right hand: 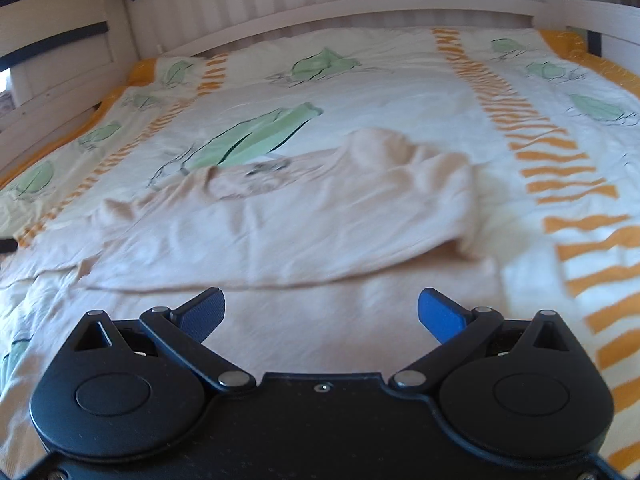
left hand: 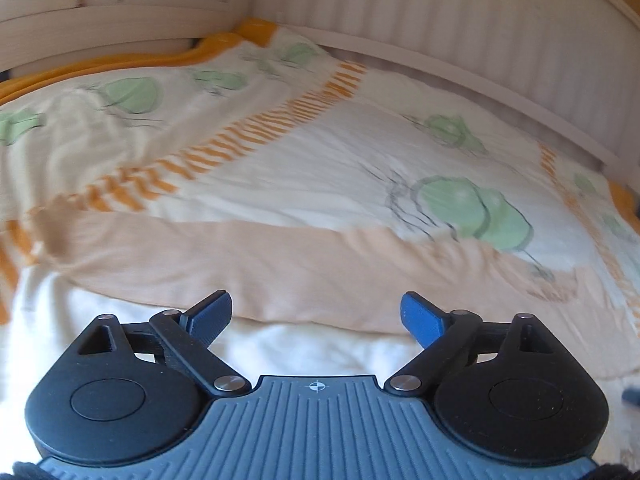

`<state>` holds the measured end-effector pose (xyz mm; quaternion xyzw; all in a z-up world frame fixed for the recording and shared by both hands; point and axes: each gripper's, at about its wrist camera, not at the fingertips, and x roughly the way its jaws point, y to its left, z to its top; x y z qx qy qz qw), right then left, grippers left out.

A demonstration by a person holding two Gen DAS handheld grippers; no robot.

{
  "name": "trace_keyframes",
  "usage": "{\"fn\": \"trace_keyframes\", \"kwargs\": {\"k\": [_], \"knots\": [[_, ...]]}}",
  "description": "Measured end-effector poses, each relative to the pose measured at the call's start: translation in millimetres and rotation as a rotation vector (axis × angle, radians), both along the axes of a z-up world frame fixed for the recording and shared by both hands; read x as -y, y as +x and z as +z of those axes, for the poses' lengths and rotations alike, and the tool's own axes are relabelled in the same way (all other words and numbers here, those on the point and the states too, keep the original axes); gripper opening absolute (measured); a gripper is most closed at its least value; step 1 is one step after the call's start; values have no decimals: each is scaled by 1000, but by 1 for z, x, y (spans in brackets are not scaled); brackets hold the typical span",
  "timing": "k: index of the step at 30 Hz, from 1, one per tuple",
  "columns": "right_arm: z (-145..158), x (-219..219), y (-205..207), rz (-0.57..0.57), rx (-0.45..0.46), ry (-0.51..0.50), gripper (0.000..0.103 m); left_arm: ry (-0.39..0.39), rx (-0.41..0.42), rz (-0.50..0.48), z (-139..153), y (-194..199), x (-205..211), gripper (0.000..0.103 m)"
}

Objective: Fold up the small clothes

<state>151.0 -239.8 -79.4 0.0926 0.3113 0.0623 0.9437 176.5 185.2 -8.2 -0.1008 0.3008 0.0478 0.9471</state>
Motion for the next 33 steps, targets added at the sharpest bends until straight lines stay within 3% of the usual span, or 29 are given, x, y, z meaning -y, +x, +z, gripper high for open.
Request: {"fn": "trace_keyframes", "kwargs": {"k": [6,15,19,23,28,33], "knots": [[-16,-17,-3,9,5,-74,103,0,5,160,5,-4,-66,92],[-22,-25,-6,3,20,-128,103,-53,-5,330,-12,1,-143,92],[-23,-27,-7,1,20,-141,103,-32,-11,332,-21,10,-163,92],[-22,-28,-6,-1,19,-151,103,-41,40,280,-28,10,-169,92],[-22,-29,-5,-3,18,-160,103,-61,18,258,-42,18,-176,91],[-22,-30,-5,-4,20,-166,103,-38,98,258,-42,10,-172,91]]}}
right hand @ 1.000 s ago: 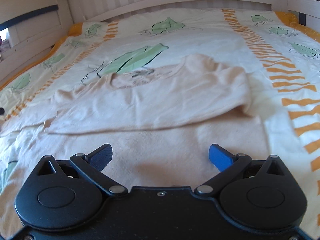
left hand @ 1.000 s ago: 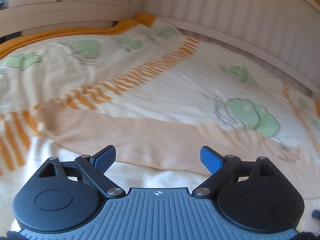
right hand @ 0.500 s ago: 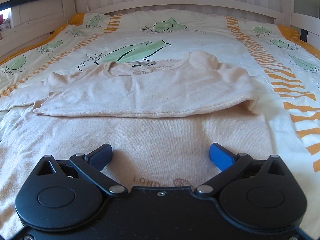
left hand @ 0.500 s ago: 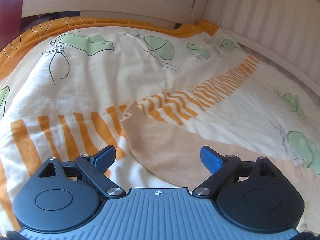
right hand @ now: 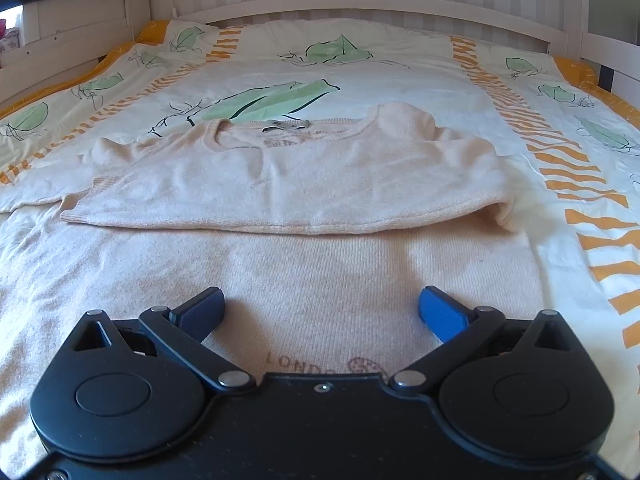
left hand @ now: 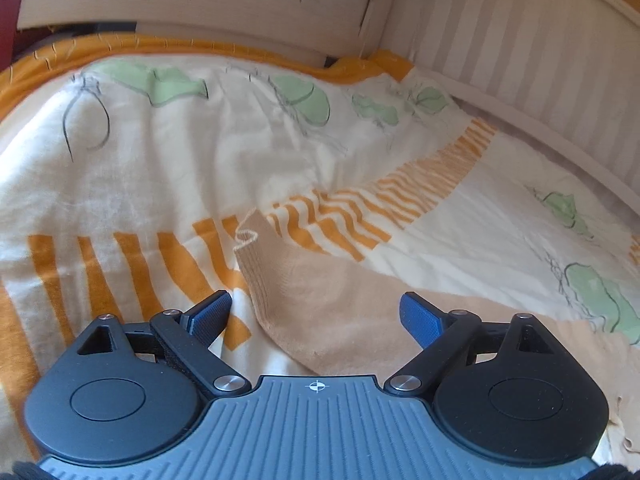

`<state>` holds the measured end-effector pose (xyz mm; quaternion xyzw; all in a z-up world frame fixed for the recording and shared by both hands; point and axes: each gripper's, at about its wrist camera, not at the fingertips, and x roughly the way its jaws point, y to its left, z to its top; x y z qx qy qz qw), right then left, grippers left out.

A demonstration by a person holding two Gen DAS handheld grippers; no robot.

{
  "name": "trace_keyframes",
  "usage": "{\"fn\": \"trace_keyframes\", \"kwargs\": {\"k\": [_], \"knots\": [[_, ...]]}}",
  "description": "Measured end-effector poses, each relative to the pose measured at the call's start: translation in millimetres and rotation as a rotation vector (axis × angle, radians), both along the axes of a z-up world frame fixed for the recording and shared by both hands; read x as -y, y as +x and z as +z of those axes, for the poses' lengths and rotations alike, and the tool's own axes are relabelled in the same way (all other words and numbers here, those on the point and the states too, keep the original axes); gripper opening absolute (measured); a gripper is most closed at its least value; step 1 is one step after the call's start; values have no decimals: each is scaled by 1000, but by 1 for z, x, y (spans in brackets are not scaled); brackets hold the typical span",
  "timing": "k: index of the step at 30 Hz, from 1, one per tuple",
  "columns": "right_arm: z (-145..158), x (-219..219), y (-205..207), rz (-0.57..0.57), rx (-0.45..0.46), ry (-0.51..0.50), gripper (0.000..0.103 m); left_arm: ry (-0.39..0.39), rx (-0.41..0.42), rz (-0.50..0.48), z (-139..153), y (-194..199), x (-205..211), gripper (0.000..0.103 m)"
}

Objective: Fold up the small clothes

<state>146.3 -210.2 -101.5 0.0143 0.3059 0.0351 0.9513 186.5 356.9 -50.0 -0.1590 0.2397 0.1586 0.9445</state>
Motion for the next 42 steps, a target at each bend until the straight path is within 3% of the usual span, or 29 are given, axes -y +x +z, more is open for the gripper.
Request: {"fn": "trace_keyframes", "kwargs": {"k": [3,6,8,13,21,24,26,28,29,30,37,42], "knots": [[0,0,0,0,0,-1,103,27,43,2,4,-6,4,91],[0,0,0,0,0,0,103,23,29,-1,6,-6,4,88],[0,0,0,0,0,-1,103,26,23,-18,8,-7,7,75],[0,0,0,0,0,0,103,4,-103,-45,0,4,9,74],[0,0,0,0,0,-1,103,-48,-131,-27,-11,26,-6,73],[0,0,0,0,0,0,103,-60,-136,-8,-10,34,-9,66],[0,0,0,0,0,0,103,-58,-139,8,-8,36,-8,42],[0,0,0,0,0,2,103,-64,-136,23,-5,35,-7,29],[0,0,0,0,1,3,103,-66,-132,25,-3,34,-6,12],[0,0,0,0,1,5,103,-59,-125,22,0,33,-4,4],[0,3,0,2,4,20,103,-29,-5,-42,58,31,37,4],[-1,4,0,3,8,33,103,-6,122,-217,119,33,119,4]]}}
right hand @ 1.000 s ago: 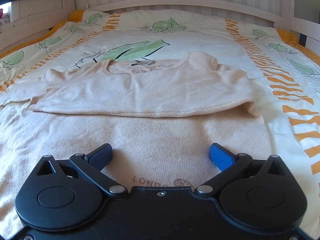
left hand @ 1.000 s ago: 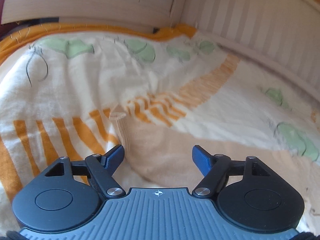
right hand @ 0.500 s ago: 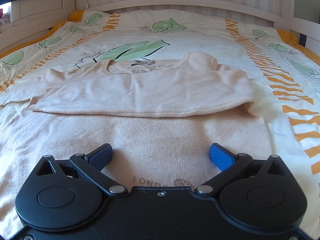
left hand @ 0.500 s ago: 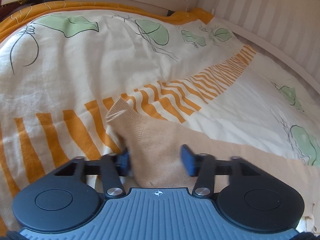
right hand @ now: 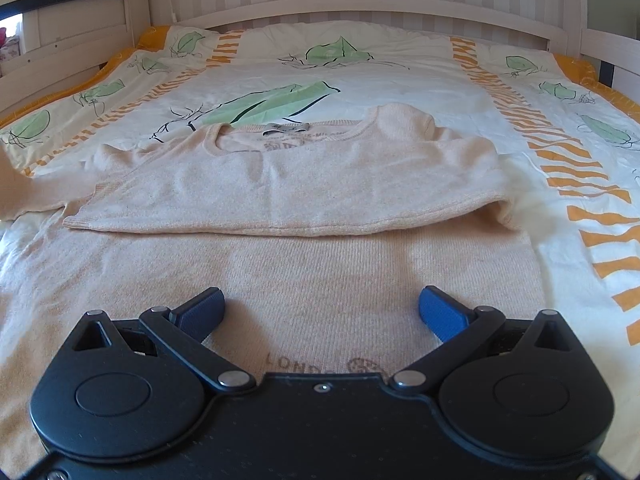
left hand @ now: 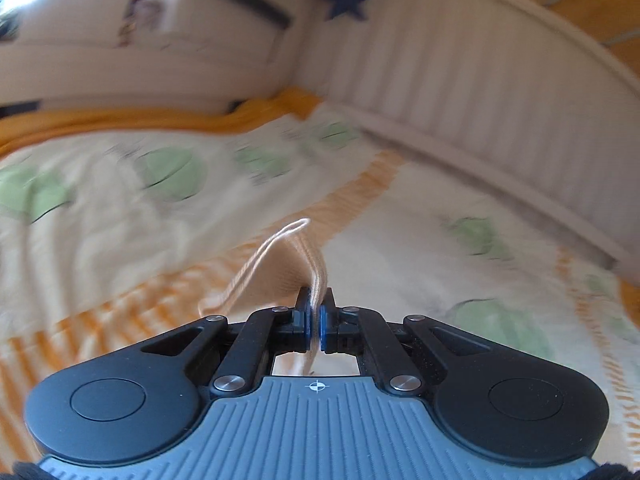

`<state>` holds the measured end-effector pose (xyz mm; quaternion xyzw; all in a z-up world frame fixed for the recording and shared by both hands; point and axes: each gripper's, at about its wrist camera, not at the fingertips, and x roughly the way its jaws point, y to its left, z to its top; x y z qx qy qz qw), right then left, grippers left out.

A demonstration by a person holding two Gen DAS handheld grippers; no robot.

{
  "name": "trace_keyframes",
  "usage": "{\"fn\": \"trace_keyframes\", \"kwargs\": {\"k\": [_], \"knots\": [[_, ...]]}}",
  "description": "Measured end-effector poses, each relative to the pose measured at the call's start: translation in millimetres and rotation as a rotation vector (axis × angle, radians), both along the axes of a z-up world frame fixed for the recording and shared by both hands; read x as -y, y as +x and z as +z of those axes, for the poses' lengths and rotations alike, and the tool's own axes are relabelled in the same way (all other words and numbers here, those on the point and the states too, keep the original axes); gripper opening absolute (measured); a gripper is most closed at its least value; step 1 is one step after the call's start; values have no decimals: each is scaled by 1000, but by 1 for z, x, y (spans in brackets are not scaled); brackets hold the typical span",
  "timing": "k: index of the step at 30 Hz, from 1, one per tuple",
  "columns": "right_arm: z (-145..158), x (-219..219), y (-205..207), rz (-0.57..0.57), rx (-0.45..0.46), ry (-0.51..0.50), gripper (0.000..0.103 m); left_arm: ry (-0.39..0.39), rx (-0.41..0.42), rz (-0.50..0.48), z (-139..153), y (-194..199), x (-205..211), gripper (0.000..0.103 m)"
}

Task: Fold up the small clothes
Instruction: 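Lift the hem with the left gripper, fold it toward the collar, release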

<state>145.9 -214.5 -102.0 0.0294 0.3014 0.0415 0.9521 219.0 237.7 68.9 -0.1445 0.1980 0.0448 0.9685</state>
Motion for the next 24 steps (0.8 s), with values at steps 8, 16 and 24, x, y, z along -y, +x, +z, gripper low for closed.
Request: {"fn": "trace_keyframes", "kwargs": {"k": [8,16,24], "knots": [[0,6,-1,6,9,37,103,-39,77,-344,28,11,163,4],[-1,13,-1,13,20,89,103,-87,-125,-605,-56,44,292,6],[-1,15,-1,14,23,107,103,-8,-147,-719,-78,16,308,43]]}}
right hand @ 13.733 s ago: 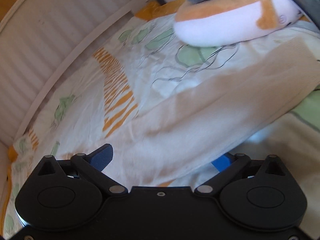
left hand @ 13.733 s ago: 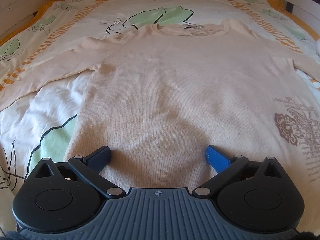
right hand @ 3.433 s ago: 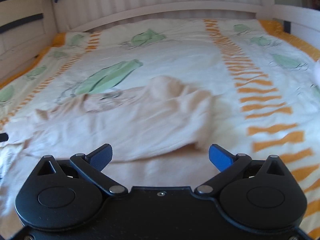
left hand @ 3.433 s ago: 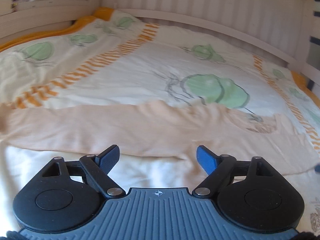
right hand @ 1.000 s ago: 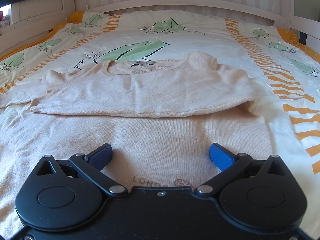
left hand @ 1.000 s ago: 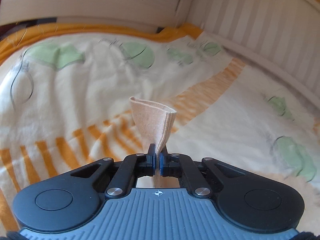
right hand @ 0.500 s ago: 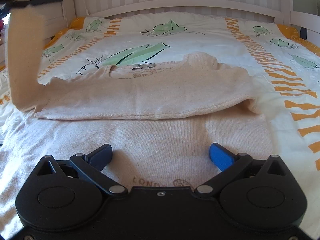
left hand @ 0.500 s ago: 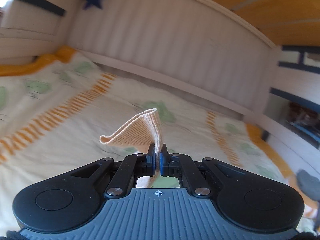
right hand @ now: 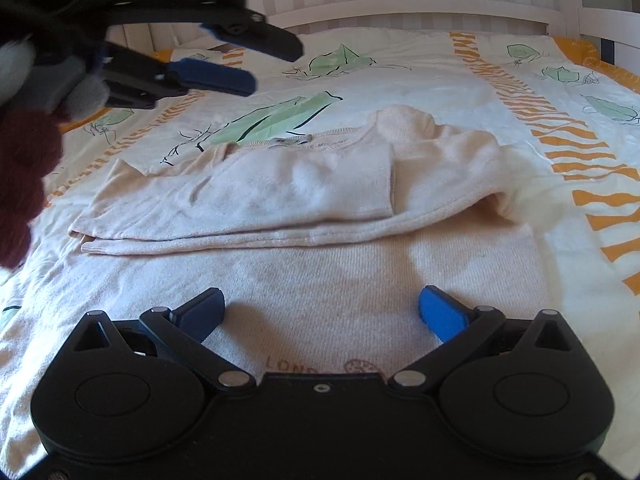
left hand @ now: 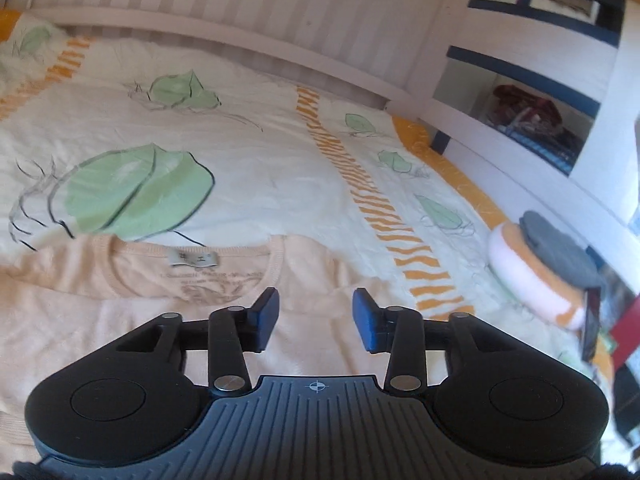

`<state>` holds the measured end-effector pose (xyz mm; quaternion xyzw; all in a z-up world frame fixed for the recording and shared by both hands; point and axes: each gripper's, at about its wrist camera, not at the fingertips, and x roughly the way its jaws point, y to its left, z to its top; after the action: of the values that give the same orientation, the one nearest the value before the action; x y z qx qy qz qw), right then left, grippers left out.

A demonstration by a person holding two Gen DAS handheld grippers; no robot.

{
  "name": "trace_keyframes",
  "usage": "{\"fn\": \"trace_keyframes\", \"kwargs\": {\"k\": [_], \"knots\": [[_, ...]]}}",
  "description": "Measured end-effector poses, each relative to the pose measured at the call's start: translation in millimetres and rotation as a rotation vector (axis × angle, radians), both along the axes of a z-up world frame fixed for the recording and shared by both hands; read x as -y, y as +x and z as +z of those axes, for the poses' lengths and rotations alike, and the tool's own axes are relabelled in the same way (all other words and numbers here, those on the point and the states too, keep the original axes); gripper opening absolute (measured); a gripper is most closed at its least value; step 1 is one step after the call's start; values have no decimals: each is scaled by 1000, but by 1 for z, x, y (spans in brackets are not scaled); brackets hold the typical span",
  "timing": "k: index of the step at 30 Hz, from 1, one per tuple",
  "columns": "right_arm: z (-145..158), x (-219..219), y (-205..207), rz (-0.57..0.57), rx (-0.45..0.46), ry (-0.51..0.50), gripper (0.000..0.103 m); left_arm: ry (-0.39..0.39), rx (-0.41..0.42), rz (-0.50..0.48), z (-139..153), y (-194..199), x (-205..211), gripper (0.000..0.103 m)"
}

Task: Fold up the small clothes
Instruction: 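Lift the hem with the left gripper, fold it toward the collar, release, then move the right gripper over the sweater to the ribbed sleeve cuff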

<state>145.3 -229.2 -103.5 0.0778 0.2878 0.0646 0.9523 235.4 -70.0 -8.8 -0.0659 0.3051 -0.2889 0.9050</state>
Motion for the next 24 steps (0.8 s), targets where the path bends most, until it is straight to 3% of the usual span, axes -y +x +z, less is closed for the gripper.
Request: {"fn": "trace_keyframes", "kwargs": {"k": [4,9,19,22,24], "knots": [[0,2,0,1,-1,15,103,146,39,60,-5,-24,-23,45],[0,5,0,4,2,48,103,268,0,136,-30,-34,-62,45],[3,3,3,18,-25,19,103,283,-67,154,-58,-35,-84,45],[14,7,4,43,-42,18,102,259,-75,174,-61,-35,-90,45],[26,10,2,36,-4,14,102,244,-75,183,-61,-36,-95,45]]}}
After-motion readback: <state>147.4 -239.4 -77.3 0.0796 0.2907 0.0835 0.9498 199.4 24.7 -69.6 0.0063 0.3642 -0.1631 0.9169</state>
